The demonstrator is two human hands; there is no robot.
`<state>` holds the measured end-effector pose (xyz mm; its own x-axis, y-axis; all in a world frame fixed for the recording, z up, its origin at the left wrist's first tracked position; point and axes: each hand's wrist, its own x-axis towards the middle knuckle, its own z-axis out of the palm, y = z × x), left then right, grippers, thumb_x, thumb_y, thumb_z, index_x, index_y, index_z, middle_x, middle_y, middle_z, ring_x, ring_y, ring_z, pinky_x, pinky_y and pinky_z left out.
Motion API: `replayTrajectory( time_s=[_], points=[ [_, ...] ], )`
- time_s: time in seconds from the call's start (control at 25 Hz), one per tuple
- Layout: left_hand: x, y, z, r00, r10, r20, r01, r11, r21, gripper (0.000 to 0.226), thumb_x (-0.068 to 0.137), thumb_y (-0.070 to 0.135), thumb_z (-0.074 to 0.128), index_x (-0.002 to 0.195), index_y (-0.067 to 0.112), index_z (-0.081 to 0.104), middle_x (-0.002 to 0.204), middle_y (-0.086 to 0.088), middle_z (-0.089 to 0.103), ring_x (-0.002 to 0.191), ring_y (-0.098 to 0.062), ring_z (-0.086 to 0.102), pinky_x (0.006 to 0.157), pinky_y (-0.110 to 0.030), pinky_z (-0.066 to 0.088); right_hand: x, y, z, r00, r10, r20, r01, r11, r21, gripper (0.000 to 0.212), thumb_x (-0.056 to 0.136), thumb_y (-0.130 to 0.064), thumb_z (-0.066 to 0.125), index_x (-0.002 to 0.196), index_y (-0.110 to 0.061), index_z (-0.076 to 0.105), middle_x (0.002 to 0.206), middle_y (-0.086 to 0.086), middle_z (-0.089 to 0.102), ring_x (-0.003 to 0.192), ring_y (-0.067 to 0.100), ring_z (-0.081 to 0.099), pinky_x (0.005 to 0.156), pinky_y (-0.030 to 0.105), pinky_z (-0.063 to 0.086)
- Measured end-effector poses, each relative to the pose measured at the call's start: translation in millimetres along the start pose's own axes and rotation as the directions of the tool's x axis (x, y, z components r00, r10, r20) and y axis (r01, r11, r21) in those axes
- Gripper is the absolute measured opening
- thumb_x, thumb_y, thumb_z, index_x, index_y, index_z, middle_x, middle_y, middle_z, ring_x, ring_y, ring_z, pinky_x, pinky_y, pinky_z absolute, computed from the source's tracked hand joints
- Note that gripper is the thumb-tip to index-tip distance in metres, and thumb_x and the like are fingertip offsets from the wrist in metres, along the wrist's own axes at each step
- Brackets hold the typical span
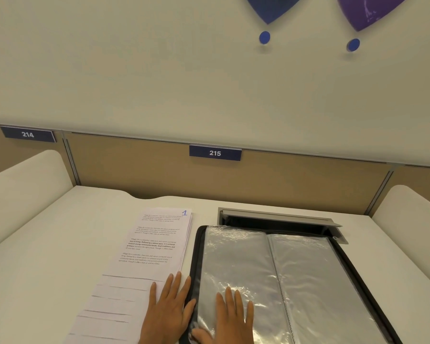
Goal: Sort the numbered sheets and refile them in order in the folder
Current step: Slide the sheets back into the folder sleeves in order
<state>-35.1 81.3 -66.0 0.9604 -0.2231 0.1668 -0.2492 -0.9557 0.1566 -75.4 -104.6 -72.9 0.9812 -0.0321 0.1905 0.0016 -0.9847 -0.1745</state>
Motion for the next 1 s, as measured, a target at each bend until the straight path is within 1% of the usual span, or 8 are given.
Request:
replayTrajectory(
  time_s=[0.08, 0.2, 0.28, 0.32, 0.44, 0.56, 0.8, 1.0],
  points=[
    [0.0, -0.8, 0.4, 1.0, 0.002, 0.004, -0.002, 1.0, 0.004, 0.067, 0.1, 0.062, 0.017, 0.136, 0.025, 0.061, 0.14, -0.006, 0.059, 0.134, -0.024, 0.037, 0.115, -0.052, 0.004, -2.4, -2.1, -4.4, 0.999, 0.014, -0.032, -0.013, 1.0, 0.022, 0.085, 0.081, -0.087, 0.018, 0.119, -0.021, 0.056, 0.124, 0.009, 0.07, 0.152, 0.036, 0.017, 0.12, 0.053, -0.002],
    [-1.0, 0.7, -2.1, 1.0, -0.005, 0.016, 0.005, 1.0, -0.014, 0.066, 0.101, 0.061, 0.015, 0.136, 0.025, 0.059, 0.139, -0.006, 0.061, 0.133, -0.026, 0.046, 0.115, -0.051, 0.004, -2.9, -4.4, -29.6, 0.999, -0.017, -0.031, 0.019, 0.998, 0.054, 0.044, 0.071, -0.06, 0.058, 0.091, -0.026, 0.076, 0.104, -0.001, 0.077, 0.101, 0.028, 0.072, 0.102, 0.054, 0.032],
    [-1.9, 1.0, -4.3, 1.0, -0.002, 0.011, 0.002, 1.0, -0.019, 0.065, 0.101, 0.061, 0.015, 0.137, 0.026, 0.057, 0.138, -0.005, 0.061, 0.13, -0.027, 0.052, 0.115, -0.05, 0.005, 3.0, 0.8, -48.7, 1.0, -0.017, -0.024, 0.019, 0.995, 0.102, 0.028, 0.05, -0.042, 0.081, 0.072, -0.025, 0.074, 0.084, -0.006, 0.074, 0.071, 0.021, 0.073, 0.07, 0.042, 0.052],
    [-2.4, 0.8, -4.5, 1.0, 0.001, 0.004, -0.001, 1.0, -0.018, 0.065, 0.101, 0.061, 0.014, 0.137, 0.026, 0.056, 0.138, -0.006, 0.061, 0.131, -0.026, 0.05, 0.115, -0.05, 0.005, 7.1, 8.2, -60.2, 0.999, 0.028, -0.023, -0.025, 0.993, 0.119, 0.026, 0.051, -0.036, 0.085, 0.069, -0.023, 0.071, 0.075, -0.007, 0.071, 0.063, 0.02, 0.07, 0.057, 0.035, 0.052],
    [-2.9, 0.1, -4.9, 1.0, -0.001, -0.019, 0.001, 1.0, -0.016, 0.07, 0.101, 0.061, 0.013, 0.136, 0.024, 0.061, 0.139, -0.007, 0.061, 0.133, -0.023, 0.04, 0.115, -0.05, 0.007, 24.5, 36.9, -99.9, 0.937, 0.345, 0.06, -0.346, 0.882, 0.321, 0.015, 0.089, -0.029, 0.066, 0.083, -0.016, 0.068, 0.08, 0.005, 0.071, 0.079, 0.032, 0.067, 0.063, 0.036, 0.044],
    [-4.1, 1.8, -5.8, 1.0, 0.001, -0.023, -0.002, 1.0, -0.02, 0.07, 0.101, 0.061, 0.013, 0.135, 0.024, 0.062, 0.139, -0.006, 0.061, 0.133, -0.023, 0.04, 0.115, -0.049, 0.006, 31.8, 92.7, -118.4, 0.797, 0.604, 0.021, -0.493, 0.63, 0.6, 0.026, 0.092, -0.032, 0.059, 0.083, -0.01, 0.069, 0.074, 0.009, 0.069, 0.072, 0.035, 0.064, 0.064, 0.035, 0.049],
    [-3.5, 2.2, -7.9, 1.0, 0.003, -0.001, -0.003, 0.999, -0.038, 0.069, 0.101, 0.062, 0.013, 0.137, 0.025, 0.058, 0.138, -0.006, 0.061, 0.132, -0.023, 0.042, 0.118, -0.047, 0.001, -2.7, 194.9, -137.4, 0.498, 0.867, -0.002, -0.651, 0.375, 0.659, 0.027, 0.097, -0.017, 0.056, 0.084, 0.003, 0.067, 0.067, 0.012, 0.058, 0.072, 0.033, 0.055, 0.074, 0.041, 0.048],
    [-3.7, 2.3, -7.4, 1.0, 0.0, 0.014, 0.001, 1.0, -0.028, 0.072, 0.101, 0.063, 0.012, 0.136, 0.024, 0.062, 0.14, -0.006, 0.06, 0.134, -0.022, 0.038, 0.117, -0.048, 0.002, -30.3, 205.3, -142.7, 0.297, 0.952, -0.077, -0.654, 0.261, 0.71, 0.034, 0.09, -0.016, 0.058, 0.121, -0.003, 0.064, 0.118, 0.027, 0.065, 0.11, 0.048, 0.057, 0.099, 0.053, 0.046]
  ],
)
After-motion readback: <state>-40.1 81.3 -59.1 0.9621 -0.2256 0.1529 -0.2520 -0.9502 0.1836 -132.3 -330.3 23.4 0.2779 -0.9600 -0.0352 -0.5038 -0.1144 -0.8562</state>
